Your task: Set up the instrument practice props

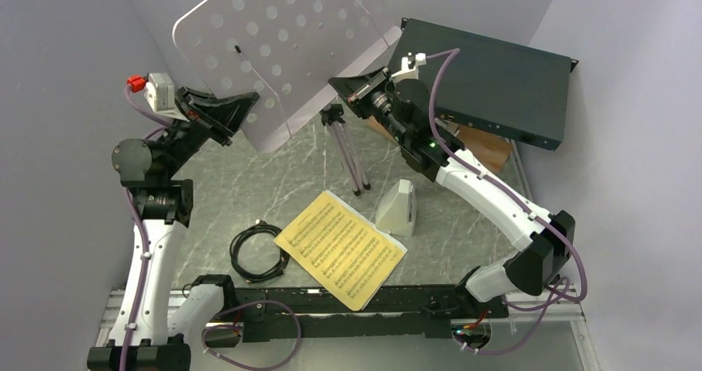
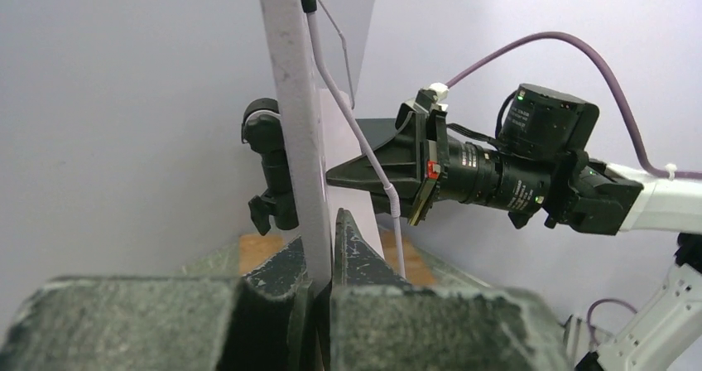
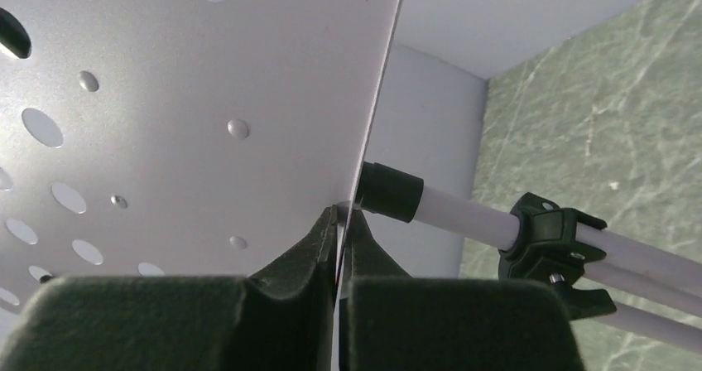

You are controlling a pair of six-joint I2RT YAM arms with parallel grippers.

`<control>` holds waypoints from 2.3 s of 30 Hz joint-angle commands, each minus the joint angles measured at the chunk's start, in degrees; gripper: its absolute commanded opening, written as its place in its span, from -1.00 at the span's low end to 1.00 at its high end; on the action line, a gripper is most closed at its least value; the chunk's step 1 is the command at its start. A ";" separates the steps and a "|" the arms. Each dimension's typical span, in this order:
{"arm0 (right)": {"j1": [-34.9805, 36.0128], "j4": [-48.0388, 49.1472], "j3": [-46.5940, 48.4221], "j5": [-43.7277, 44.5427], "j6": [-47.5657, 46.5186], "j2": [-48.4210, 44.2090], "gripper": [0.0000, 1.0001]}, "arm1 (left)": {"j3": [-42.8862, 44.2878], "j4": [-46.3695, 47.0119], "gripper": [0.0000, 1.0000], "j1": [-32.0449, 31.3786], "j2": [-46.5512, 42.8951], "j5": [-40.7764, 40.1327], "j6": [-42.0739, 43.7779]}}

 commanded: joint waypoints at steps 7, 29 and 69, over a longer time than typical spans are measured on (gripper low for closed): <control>0.73 27.48 -3.27 -5.66 6.80 2.70 -1.00 | 11.88 -14.81 -0.01 -2.38 -3.34 3.67 17.99; -5.90 23.86 -5.15 -19.50 8.07 2.71 -1.00 | 9.31 -69.07 0.99 -8.85 -23.92 -55.97 17.73; -9.51 22.56 -0.88 -31.91 9.82 5.66 -1.00 | -23.16 25.47 0.06 -13.65 25.30 -18.62 32.55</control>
